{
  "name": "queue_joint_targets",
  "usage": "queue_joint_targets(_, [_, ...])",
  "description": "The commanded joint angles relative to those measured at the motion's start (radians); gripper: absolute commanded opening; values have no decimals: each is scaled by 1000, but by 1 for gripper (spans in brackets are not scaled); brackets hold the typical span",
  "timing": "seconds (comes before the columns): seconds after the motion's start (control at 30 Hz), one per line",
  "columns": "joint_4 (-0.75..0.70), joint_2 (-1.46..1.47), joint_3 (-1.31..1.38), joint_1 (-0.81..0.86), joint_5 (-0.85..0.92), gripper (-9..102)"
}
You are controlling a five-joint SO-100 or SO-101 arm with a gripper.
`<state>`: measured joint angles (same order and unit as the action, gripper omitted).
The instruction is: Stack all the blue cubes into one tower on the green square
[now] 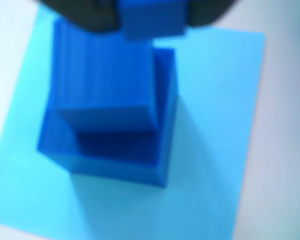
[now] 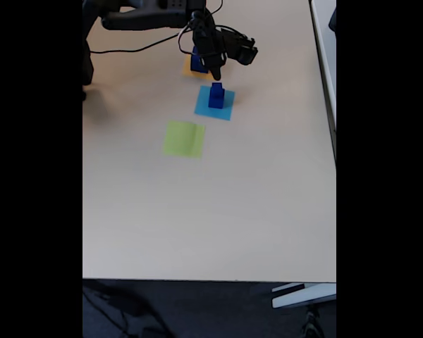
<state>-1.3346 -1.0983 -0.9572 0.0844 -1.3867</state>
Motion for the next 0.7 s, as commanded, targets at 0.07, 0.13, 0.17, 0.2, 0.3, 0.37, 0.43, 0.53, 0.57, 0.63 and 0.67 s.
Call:
queue_joint_targets(0.07, [41,-104,-15,17,14,0])
queue_joint_targets(0.13, [46,-104,-17,21,18,0])
queue_joint_targets(0.17, [51,-104,-17,25,23,0])
queue_joint_targets(0.2, [54,-104,-17,29,25,0])
queue_joint_targets(0.3, [63,-94,-15,38,32,0])
queue_joint_targets(0.37, [64,-84,-11,44,37,0])
queue_joint_targets(0.43, [64,-75,-3,48,40,0])
queue_joint_targets(0.53, [64,-71,0,48,37,0])
queue_joint_targets(0.57, [64,-67,0,48,35,0])
queue_joint_targets(0.63, [64,-64,2,48,34,0])
queue_joint_targets(0.67, [64,-63,2,48,34,0])
